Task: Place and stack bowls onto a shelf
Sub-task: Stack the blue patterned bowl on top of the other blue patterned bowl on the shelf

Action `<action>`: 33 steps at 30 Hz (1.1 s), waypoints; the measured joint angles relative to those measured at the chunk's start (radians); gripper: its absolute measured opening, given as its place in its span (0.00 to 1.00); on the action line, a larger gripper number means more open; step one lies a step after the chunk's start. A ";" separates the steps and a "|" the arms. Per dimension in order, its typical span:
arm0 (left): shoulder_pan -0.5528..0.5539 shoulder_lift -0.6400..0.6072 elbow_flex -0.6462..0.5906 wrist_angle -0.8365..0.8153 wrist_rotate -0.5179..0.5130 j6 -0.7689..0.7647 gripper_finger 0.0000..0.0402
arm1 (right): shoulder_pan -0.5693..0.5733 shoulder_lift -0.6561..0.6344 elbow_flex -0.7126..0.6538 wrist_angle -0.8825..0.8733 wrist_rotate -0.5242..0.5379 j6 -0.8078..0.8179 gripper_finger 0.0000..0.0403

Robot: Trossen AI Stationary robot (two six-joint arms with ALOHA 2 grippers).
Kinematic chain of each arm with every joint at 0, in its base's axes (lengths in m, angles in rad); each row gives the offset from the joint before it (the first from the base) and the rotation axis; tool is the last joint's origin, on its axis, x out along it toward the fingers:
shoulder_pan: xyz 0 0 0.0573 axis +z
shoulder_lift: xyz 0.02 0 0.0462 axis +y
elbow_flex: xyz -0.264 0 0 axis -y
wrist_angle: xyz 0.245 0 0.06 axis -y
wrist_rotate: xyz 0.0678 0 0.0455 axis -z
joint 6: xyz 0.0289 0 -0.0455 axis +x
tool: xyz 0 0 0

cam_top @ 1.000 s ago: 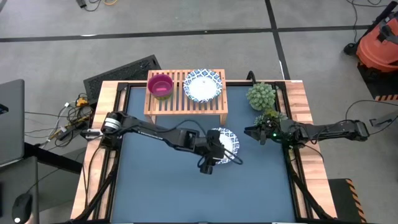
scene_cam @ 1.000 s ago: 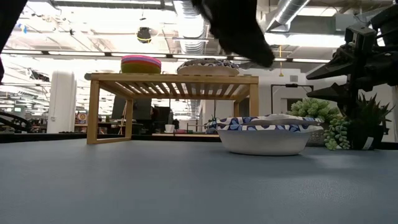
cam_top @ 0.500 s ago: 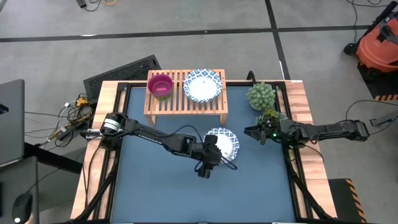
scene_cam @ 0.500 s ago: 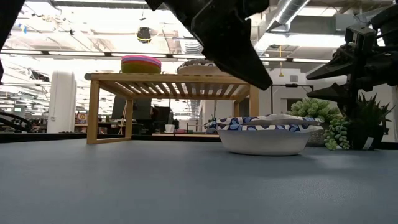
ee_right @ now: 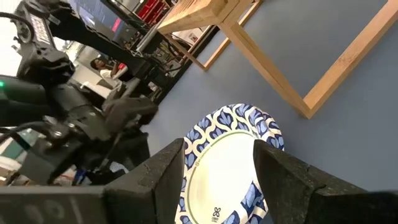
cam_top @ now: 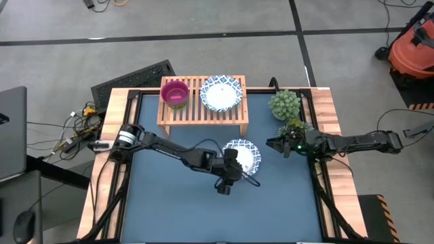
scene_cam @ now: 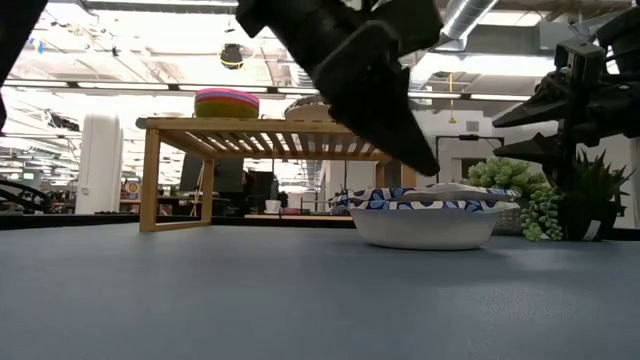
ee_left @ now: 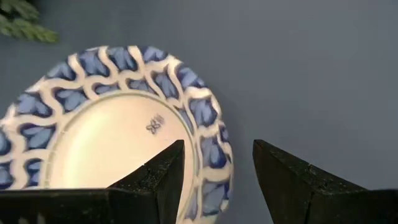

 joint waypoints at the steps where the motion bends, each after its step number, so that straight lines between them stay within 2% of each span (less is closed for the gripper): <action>1: -0.001 0.006 0.000 0.017 -0.017 -0.005 0.44 | 0.000 0.005 0.000 0.000 -0.001 0.000 0.54; 4: -0.002 0.008 0.002 0.010 -0.057 -0.014 0.44 | 0.000 0.009 0.000 0.000 0.000 0.001 0.54; 7: -0.001 0.011 0.002 0.009 -0.031 -0.016 0.44 | 0.000 0.015 0.000 -0.001 0.000 0.004 0.54; 26: 0.009 0.011 0.002 -0.042 -0.036 -0.011 0.39 | -0.002 0.020 0.000 0.000 0.001 0.008 0.54; 33: 0.010 0.011 0.002 -0.067 -0.009 -0.020 0.39 | -0.002 0.020 0.000 0.000 0.002 0.009 0.54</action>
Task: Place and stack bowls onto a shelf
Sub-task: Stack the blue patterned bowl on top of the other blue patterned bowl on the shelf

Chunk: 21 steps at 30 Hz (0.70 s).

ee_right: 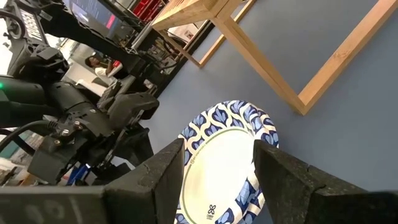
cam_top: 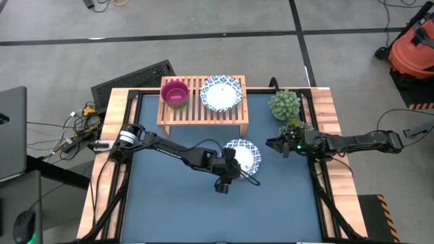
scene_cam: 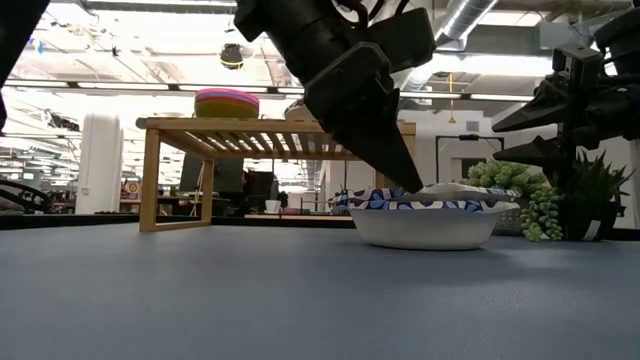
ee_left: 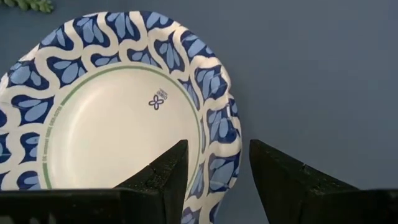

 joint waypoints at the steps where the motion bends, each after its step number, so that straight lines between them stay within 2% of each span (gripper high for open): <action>1: 0.000 0.000 0.000 -0.003 -0.001 0.003 0.38 | 0.000 0.000 0.000 0.000 0.000 0.000 0.54; 5: 0.002 0.000 0.000 -0.020 0.006 -0.001 0.33 | 0.000 0.000 0.000 0.000 0.001 0.000 0.54; 17: 0.007 0.000 0.000 -0.026 0.024 -0.005 0.05 | 0.000 0.000 0.000 0.000 0.002 0.000 0.54; 21: 0.007 0.000 0.000 -0.025 0.023 -0.010 0.01 | 0.000 0.000 0.000 0.000 0.002 0.000 0.54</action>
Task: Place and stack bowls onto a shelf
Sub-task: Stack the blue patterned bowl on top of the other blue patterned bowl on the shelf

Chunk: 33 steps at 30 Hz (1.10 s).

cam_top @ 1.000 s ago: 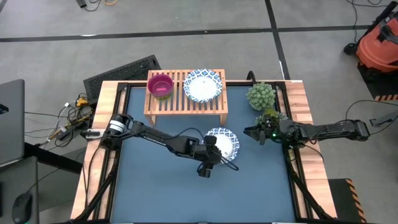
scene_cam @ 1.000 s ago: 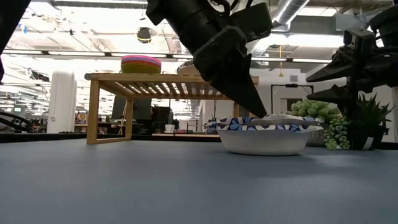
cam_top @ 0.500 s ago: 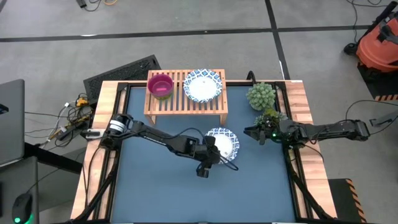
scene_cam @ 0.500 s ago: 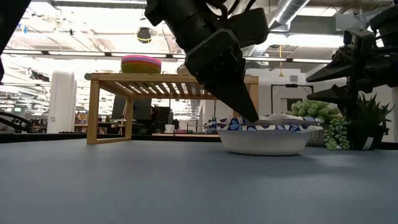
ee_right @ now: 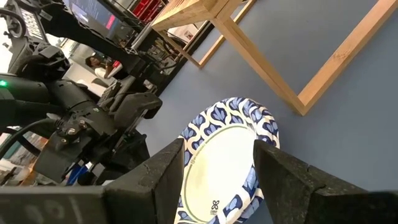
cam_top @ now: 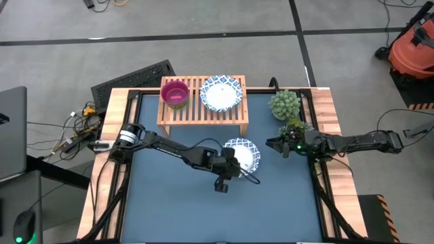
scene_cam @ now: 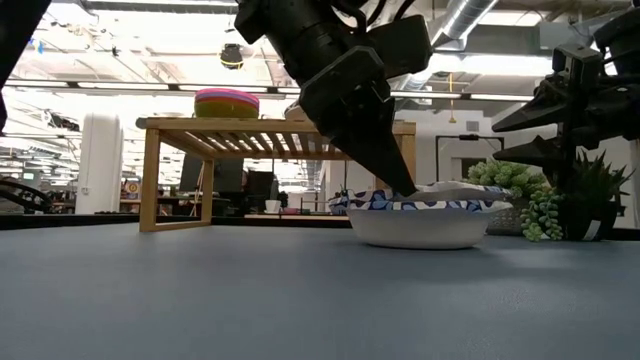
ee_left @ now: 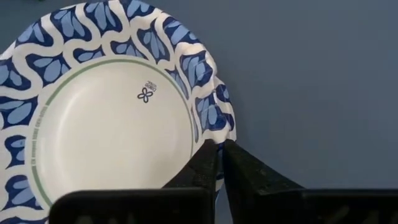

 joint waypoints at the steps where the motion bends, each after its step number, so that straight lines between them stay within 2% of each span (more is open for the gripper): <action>1: 0.000 0.000 0.000 0.000 0.001 -0.007 0.01 | 0.000 0.000 0.000 0.000 0.000 0.000 0.54; 8: 0.000 0.000 0.008 -0.009 -0.018 -0.062 0.00 | 0.000 0.000 0.000 0.000 0.000 0.000 0.54; 19: 0.000 0.000 0.148 -0.092 -0.026 -0.073 0.00 | 0.000 0.000 0.000 0.000 0.000 0.000 0.54; 28: -0.001 0.000 0.327 -0.360 -0.015 -0.073 0.00 | 0.000 0.000 0.000 0.000 0.000 -0.004 0.54; 33: -0.004 0.000 0.421 -0.448 0.020 -0.088 0.00 | 0.000 0.000 0.000 0.000 0.000 -0.011 0.54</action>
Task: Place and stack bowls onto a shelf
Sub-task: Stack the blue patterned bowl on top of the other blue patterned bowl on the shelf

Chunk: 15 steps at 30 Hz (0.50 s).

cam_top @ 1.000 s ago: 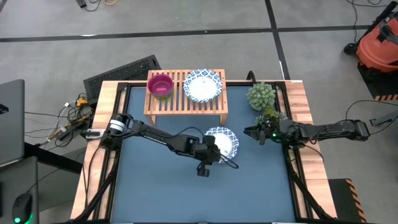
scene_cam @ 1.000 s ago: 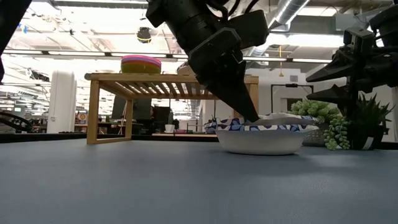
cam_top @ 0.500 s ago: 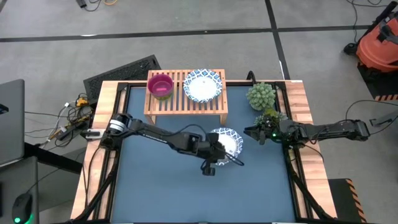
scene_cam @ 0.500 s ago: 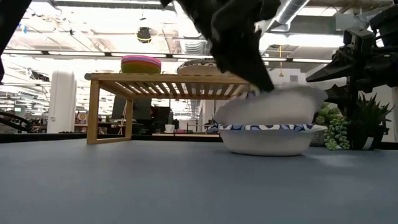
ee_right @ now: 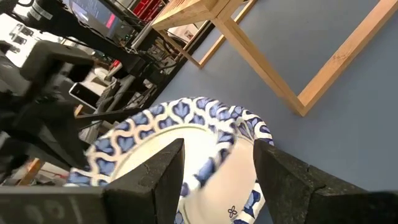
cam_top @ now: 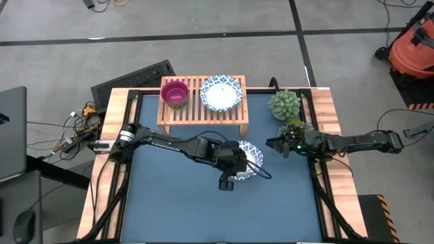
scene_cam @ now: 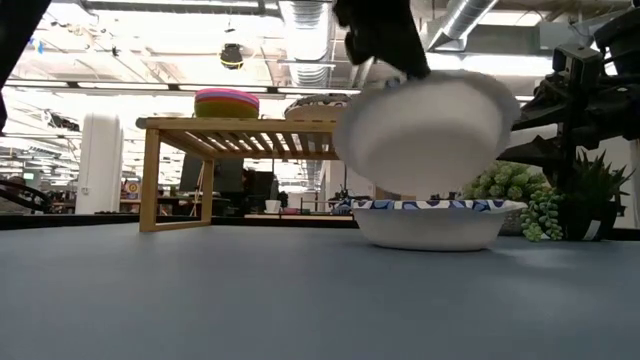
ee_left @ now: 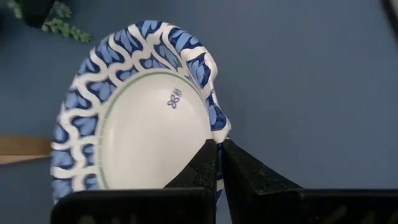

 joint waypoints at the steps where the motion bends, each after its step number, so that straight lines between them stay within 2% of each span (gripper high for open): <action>1: -0.001 0.000 0.019 -0.022 0.013 0.000 0.00 | 0.000 0.000 0.000 0.000 0.000 0.000 0.54; 11: -0.002 0.000 0.242 -0.146 0.117 0.007 0.00 | 0.000 0.000 0.000 0.000 0.000 -0.001 0.54; 15: -0.002 0.000 0.331 -0.208 0.120 0.004 0.00 | 0.000 0.000 0.000 0.000 0.000 -0.002 0.54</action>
